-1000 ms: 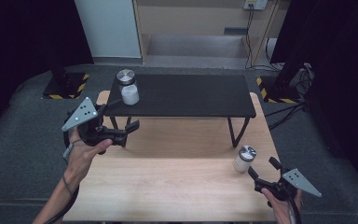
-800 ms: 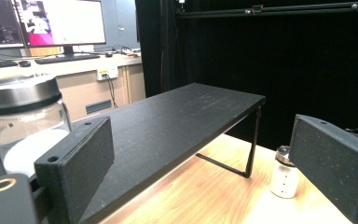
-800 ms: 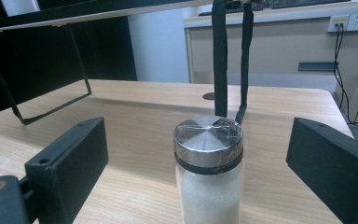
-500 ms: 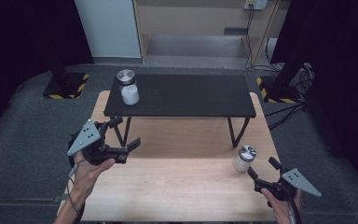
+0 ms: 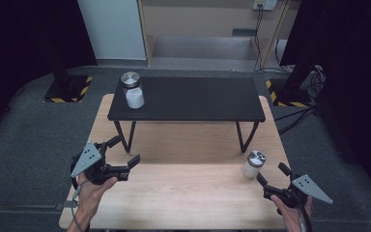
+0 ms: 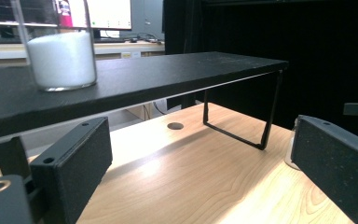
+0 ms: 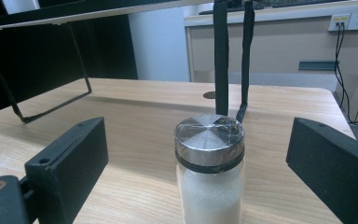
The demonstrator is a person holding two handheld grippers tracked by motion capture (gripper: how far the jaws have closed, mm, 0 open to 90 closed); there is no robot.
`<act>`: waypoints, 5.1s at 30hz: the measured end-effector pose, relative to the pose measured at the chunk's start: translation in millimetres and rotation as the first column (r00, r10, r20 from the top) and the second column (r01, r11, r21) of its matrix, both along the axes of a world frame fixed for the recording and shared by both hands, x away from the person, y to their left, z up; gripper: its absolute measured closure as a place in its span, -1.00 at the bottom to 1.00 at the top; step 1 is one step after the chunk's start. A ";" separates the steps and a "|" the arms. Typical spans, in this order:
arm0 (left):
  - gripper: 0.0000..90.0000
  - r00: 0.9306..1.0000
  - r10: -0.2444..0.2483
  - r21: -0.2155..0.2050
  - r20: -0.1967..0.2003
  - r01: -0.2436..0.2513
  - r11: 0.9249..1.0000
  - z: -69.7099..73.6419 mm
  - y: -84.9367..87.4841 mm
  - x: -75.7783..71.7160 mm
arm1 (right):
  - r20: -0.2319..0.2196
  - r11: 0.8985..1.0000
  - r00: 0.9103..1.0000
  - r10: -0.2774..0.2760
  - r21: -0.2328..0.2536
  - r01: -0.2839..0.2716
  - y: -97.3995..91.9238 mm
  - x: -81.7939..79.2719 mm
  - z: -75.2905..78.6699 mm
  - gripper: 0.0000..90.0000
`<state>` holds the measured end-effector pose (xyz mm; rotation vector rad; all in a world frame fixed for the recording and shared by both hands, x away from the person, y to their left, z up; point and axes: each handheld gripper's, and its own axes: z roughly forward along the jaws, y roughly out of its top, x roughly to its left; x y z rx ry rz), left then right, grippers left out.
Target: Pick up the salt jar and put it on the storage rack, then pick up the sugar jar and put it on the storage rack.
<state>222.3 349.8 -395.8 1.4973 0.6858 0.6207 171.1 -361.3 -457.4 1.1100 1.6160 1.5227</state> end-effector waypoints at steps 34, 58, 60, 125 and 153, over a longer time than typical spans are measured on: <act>-0.94 0.993 0.120 0.041 -0.001 -0.119 0.992 -33.5 -9.3 -17.6 | -0.004 1.000 1.000 0.006 -0.005 -0.006 0.7 1.2 -0.2 -0.88; -0.94 0.994 0.110 0.037 -0.008 -0.109 0.993 -36.8 -8.4 -19.8 | -0.003 1.000 1.000 0.008 -0.008 -0.008 1.8 0.5 0.4 -0.88; -0.94 0.994 0.107 0.033 -0.011 -0.107 0.994 -37.4 -8.6 -19.4 | -0.003 1.000 1.000 0.008 -0.007 -0.008 1.8 0.5 0.3 -0.88; -0.98 0.996 0.079 0.026 -0.043 -0.078 0.997 -40.2 -5.6 -16.6 | -0.091 0.966 0.975 0.203 -0.142 -0.214 -46.6 3.6 122.9 -0.94; -1.00 0.996 0.072 0.027 -0.047 -0.071 0.997 -40.1 -5.3 -16.4 | -0.198 0.888 0.920 0.337 -0.258 -0.381 -61.1 47.3 153.8 -0.94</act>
